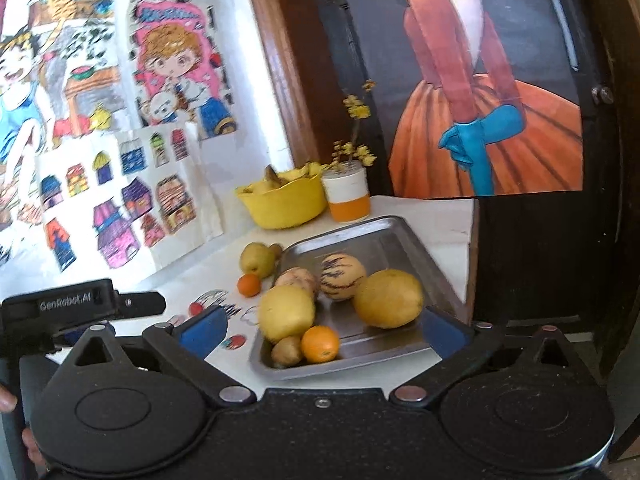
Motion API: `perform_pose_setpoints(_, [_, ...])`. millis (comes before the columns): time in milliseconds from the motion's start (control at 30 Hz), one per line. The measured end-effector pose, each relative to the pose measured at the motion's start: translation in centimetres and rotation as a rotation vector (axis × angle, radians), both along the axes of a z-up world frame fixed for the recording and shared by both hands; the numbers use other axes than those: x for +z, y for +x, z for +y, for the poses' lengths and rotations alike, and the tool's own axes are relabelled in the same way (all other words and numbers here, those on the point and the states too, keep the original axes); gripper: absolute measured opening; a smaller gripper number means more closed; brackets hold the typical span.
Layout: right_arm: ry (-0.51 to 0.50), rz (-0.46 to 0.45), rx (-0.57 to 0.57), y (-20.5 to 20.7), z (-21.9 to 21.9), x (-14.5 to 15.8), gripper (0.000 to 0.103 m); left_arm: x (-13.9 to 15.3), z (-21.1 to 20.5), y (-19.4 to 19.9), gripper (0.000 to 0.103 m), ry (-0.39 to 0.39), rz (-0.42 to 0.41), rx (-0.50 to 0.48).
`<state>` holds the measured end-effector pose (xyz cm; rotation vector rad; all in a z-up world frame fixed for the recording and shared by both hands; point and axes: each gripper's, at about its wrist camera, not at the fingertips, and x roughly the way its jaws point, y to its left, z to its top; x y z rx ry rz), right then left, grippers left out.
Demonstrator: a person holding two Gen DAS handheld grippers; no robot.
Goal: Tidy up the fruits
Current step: 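Withdraw both tools from the tray toward the cherry tomato and small orange, then grasp the red cherry tomato with the left tool while the right tool grasps the small orange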
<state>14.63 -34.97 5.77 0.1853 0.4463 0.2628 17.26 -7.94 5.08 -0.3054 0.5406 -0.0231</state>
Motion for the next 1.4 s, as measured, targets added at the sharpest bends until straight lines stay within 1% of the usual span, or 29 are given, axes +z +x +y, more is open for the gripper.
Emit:
perform_pose_setpoints(367, [-0.097,0.044,0.165,-2.1,6.2,1.0,0.102,-0.2,6.9,-3.1,0.103,-0.005,0.013,0.123])
perform_pose_setpoints(600, [-0.083,0.129,0.268,-2.0,10.2,0.9,0.102,-0.9,10.5,-4.9,0.103,-0.004,0.03,0.192])
perform_pose_setpoints(700, [-0.072,0.152,0.304,-1.4,11.6,1.6,0.102,-1.0,11.7,-5.5,0.103,0.002,0.03,0.203])
perform_pose_setpoints(800, [-0.072,0.156,0.332,-0.4,12.9,3.0,0.102,-0.9,12.8,-5.9,0.103,0.019,0.025,0.206])
perform_pose_setpoints(900, [-0.074,0.146,0.375,1.1,14.2,5.1,0.102,-0.5,13.7,-5.8,0.103,0.042,0.013,0.209])
perform_pose_setpoints(1000, [-0.052,0.156,0.422,3.9,15.0,7.5,0.102,-0.1,14.1,-5.3,0.103,0.068,0.0,0.202])
perform_pose_setpoints(1067, [-0.039,0.181,0.423,6.1,15.1,8.8,0.102,0.3,14.1,-4.5,0.103,0.084,-0.008,0.193])
perform_pose_setpoints(1167, [-0.048,0.213,0.402,9.6,15.5,10.4,0.102,1.2,13.7,-3.1,0.103,0.107,-0.025,0.159])
perform_pose_setpoints(1300, [-0.065,0.253,0.4,13.5,15.9,11.2,0.102,2.1,12.5,-0.5,0.103,0.131,-0.051,0.098])
perform_pose_setpoints(1400, [-0.065,0.281,0.396,15.8,16.1,10.2,0.102,2.0,11.2,1.8,0.103,0.146,-0.06,0.046])
